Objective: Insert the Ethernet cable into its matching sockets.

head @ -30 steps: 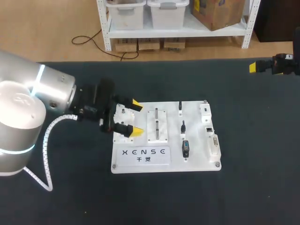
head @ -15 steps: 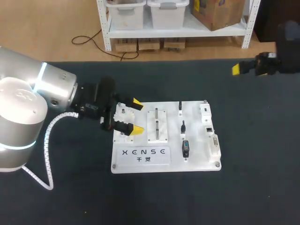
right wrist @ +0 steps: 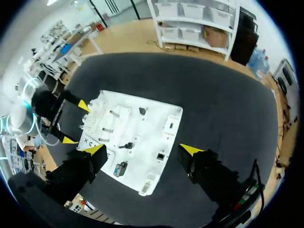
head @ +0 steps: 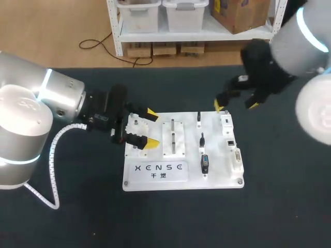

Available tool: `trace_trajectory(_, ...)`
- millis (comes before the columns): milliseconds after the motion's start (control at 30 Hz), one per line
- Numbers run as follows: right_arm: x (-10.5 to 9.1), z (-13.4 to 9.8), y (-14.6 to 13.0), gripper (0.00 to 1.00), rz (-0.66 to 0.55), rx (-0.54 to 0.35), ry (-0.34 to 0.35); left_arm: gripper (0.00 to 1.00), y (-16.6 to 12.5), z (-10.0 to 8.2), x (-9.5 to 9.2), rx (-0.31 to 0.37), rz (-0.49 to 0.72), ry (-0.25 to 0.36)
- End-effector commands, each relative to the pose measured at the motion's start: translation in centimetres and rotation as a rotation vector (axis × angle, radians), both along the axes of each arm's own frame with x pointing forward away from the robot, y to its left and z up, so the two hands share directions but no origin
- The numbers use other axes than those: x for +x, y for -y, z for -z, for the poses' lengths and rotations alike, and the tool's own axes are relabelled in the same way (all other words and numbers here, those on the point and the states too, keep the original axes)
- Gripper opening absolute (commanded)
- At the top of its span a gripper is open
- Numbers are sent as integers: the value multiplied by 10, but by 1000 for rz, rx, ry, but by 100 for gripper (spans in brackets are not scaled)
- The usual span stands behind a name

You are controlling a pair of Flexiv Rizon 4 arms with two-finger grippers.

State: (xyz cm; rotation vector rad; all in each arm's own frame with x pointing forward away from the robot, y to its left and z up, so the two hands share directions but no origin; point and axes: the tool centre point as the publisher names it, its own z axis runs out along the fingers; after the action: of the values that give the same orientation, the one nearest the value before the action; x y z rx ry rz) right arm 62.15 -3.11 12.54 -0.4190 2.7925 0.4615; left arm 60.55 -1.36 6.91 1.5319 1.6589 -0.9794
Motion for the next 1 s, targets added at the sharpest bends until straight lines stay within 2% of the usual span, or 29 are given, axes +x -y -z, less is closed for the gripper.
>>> trace_trajectory(33, 2, 11, -26, 100, 56, -158, 28, 100, 0, 1, 0, -4, 0, 2)
trace_trajectory(133, 3, 21, -35, 100, 55, -174, 43, 100, 0, 1, 0, -4, 0, 2)
trace_trajectory(567, 3, 64, -49, 100, 160, -190, -65, 100, 0, 1, 0, -4, 0, 2)
trace_trajectory(1000, 0, 88, -61, 100, 186, -180, -122, 100, 0, 1, 0, -4, 0, 2)
